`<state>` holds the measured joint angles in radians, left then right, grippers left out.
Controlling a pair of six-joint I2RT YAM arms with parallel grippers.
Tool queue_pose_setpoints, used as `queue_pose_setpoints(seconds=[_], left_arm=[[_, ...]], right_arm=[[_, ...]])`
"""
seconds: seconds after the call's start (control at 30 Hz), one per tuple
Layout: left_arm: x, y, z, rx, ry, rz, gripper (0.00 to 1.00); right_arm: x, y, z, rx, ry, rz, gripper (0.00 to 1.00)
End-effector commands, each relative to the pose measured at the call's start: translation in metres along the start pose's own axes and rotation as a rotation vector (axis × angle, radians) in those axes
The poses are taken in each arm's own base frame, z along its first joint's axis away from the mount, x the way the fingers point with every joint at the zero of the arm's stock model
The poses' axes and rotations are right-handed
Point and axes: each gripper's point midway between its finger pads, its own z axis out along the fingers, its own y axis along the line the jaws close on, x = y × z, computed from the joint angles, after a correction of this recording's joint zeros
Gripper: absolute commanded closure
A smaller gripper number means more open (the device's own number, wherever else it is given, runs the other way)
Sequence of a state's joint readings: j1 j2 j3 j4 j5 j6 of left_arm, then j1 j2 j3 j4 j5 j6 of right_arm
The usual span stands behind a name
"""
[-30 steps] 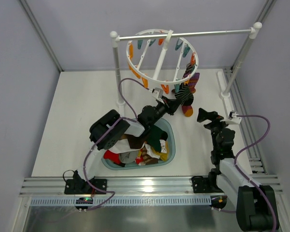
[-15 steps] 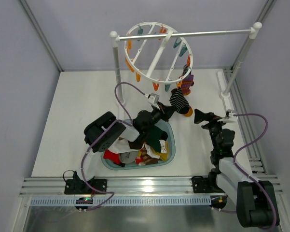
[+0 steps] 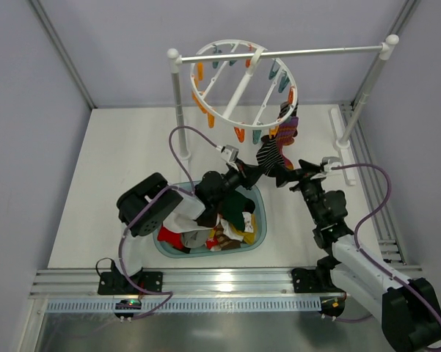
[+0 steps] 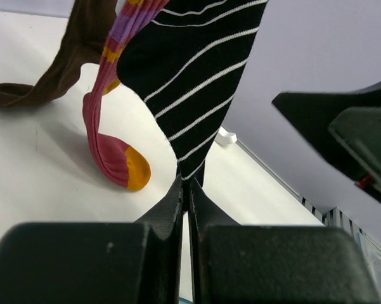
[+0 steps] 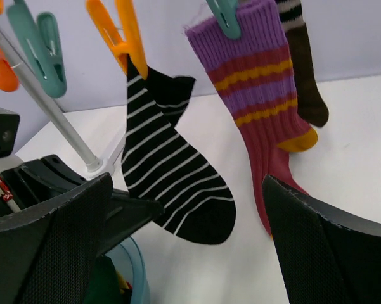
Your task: Remove the socks clipped to the hanger
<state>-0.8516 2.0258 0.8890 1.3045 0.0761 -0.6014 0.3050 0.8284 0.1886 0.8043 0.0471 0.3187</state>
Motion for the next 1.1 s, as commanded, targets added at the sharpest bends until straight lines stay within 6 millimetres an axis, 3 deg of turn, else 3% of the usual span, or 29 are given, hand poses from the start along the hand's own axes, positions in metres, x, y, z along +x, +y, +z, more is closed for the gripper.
queue_pose_setpoints(seconds=[0.0, 0.17, 0.3, 0.33, 0.47, 0.83, 1.07], left_arm=[[-0.063, -0.047, -0.004, 0.167, -0.215, 0.038, 1.00], [-0.060, -0.050, -0.009, 0.180, -0.201, 0.039, 1.00], [-0.060, -0.052, -0.013, 0.189, -0.192, 0.045, 1.00], [-0.062, -0.053, -0.014, 0.188, -0.195, 0.049, 1.00], [-0.062, -0.052, -0.020, 0.181, -0.192, 0.060, 1.00], [-0.060, -0.056, -0.024, 0.199, -0.177, 0.064, 1.00], [-0.059, -0.055, -0.025, 0.199, -0.172, 0.067, 1.00]], right_arm=[[-0.042, 0.012, 0.013, 0.016, -0.097, -0.092, 0.01], [-0.053, 0.027, 0.030, 0.015, -0.073, -0.146, 0.02], [-0.046, 0.036, 0.046, 0.024, -0.045, -0.174, 0.05], [-0.035, 0.040, 0.051, 0.020, -0.020, -0.185, 0.08], [-0.042, 0.046, 0.062, 0.055, -0.049, -0.215, 0.12], [-0.060, 0.053, 0.077, 0.088, -0.140, -0.261, 0.27], [-0.061, 0.062, 0.084, 0.052, -0.195, -0.287, 0.28]])
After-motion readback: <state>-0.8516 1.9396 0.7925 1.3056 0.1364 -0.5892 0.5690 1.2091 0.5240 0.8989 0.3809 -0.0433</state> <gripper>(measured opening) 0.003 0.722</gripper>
